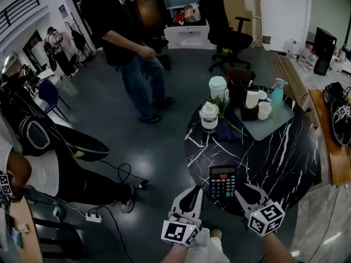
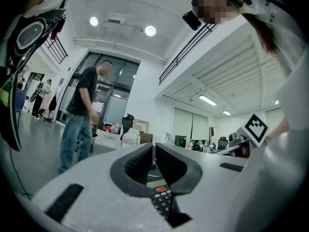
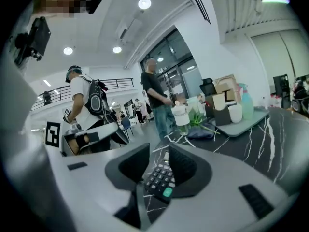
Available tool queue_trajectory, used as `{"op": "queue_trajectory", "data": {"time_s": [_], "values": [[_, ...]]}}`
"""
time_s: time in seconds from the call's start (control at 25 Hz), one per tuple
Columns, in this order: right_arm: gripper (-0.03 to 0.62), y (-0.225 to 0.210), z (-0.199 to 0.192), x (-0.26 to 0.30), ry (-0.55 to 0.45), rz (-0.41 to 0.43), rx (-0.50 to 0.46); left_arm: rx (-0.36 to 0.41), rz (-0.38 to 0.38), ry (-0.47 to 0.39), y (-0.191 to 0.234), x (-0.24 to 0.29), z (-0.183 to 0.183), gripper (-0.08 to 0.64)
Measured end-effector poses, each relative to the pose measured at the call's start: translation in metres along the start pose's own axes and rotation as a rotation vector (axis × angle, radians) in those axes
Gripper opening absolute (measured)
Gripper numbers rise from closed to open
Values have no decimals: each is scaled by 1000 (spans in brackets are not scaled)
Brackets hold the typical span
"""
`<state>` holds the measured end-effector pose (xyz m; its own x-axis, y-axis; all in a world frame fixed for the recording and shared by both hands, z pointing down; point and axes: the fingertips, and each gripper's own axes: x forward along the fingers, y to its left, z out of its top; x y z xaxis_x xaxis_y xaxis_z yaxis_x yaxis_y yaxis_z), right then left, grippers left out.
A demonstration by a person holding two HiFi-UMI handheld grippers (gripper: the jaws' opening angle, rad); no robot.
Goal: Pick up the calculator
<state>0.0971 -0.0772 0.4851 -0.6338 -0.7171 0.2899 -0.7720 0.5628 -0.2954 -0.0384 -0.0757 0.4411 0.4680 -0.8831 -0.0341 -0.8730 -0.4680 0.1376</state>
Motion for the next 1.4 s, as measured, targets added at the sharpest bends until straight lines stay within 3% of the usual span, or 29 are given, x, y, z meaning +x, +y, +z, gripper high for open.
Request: {"op": "queue_trajectory", "data": {"time_s": [0.16,0.36,0.6,0.96,1.4], "values": [[143,-61,-27,44,163,43,68,-1,24,37,18,23,-31,8],[155,-87,-61,82,350,158,153,-23,19,68,31,38,-67,9],[161,-104,-63,107,400,206,186,-23,38,66,49,58,-86,9],[161,-92,-74,120,562,366,168,-28,43,86,60,67,-101,9],[160,-88,-85,126,730,442,228,-39,76,102,73,48,-122,9]]}}
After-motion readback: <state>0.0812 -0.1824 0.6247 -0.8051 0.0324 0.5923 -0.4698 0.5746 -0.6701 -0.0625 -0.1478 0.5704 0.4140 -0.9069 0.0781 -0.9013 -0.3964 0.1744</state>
